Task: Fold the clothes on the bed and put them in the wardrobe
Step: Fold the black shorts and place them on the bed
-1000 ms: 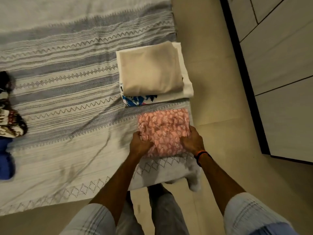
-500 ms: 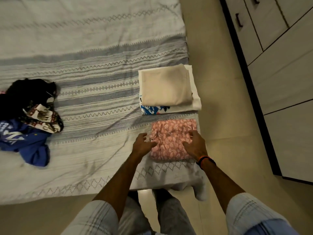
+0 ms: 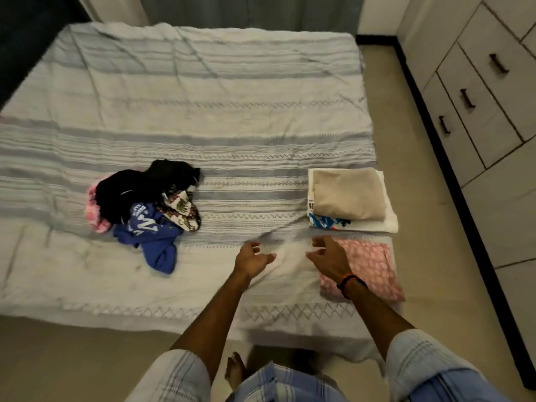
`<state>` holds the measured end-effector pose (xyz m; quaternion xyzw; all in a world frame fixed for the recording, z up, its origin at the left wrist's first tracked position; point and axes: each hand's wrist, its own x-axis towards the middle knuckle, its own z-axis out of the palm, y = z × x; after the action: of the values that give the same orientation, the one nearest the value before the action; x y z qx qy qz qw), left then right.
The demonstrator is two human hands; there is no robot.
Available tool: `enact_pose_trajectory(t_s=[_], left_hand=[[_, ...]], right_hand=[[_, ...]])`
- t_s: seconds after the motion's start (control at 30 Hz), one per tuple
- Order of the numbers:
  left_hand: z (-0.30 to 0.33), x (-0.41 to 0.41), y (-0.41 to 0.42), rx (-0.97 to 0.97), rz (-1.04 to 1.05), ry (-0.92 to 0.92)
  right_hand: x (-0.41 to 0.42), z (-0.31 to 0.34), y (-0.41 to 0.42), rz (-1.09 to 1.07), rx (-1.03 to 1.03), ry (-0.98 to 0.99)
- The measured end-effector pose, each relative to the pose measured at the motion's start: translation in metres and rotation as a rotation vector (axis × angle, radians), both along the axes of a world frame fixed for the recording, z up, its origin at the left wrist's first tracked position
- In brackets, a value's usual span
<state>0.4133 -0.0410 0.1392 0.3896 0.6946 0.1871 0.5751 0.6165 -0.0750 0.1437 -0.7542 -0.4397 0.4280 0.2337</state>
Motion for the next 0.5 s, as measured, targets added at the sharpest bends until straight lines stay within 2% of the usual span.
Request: enact_pose_trajectory(t_s=[0.2,0.5], left_hand=[[0.014,-0.114,0.009,0.041,0.067,-0.013],[0.015,-0.238,0.036,0.035,0.254,0.029]], right_hand=[[-0.11,0.016,0.025,0.093,0.061,0.016],[-0.238,0.015,0.085,0.274,0.078,0.017]])
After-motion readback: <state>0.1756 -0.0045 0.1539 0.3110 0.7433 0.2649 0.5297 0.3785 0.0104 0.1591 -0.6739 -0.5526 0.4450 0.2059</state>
